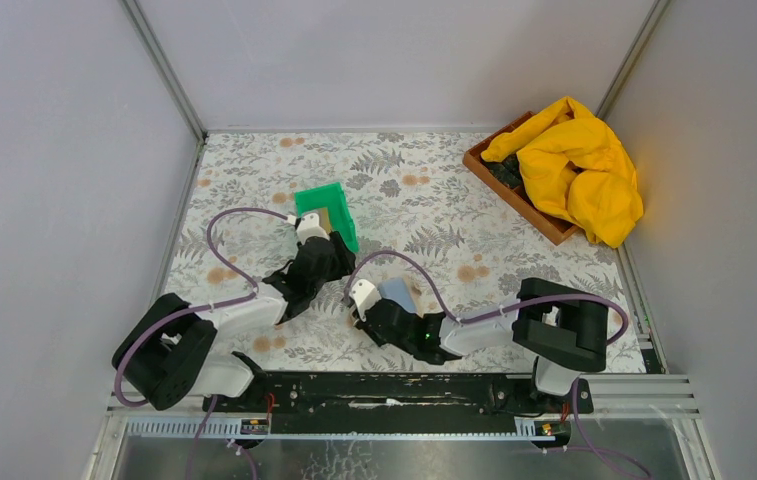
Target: Take the credit cards out of the card holder
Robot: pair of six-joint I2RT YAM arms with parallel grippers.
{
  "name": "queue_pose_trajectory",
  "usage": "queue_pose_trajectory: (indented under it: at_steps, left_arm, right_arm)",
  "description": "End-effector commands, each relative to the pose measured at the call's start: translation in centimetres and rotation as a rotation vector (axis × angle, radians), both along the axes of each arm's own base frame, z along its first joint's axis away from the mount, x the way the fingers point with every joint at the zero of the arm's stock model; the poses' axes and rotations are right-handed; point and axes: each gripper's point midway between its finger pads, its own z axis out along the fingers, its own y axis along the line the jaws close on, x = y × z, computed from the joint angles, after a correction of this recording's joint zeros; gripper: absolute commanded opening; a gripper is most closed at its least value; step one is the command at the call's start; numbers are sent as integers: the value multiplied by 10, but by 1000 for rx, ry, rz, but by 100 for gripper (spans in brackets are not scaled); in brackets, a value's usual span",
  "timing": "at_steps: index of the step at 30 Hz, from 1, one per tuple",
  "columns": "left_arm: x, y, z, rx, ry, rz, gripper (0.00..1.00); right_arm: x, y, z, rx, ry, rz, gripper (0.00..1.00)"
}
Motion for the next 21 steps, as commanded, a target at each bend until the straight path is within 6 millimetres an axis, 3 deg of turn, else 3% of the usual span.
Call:
queue_pose_trajectory:
  at_steps: [1, 4, 13, 21]
  left_arm:
    - [8, -8, 11, -9, -32, -22, 60]
    - [8, -10, 11, -10, -30, -29, 60]
    - [7, -12, 13, -17, -34, -45, 60]
    - [-14, -27, 37, -121, -70, -137, 59]
  right_arm:
    - [6, 0, 4, 28, 51, -34, 6]
    - [7, 0, 6, 37, 53, -37, 1]
    - [16, -10, 23, 118, 61, -90, 0]
    - [24, -28, 32, 193, 103, -156, 0]
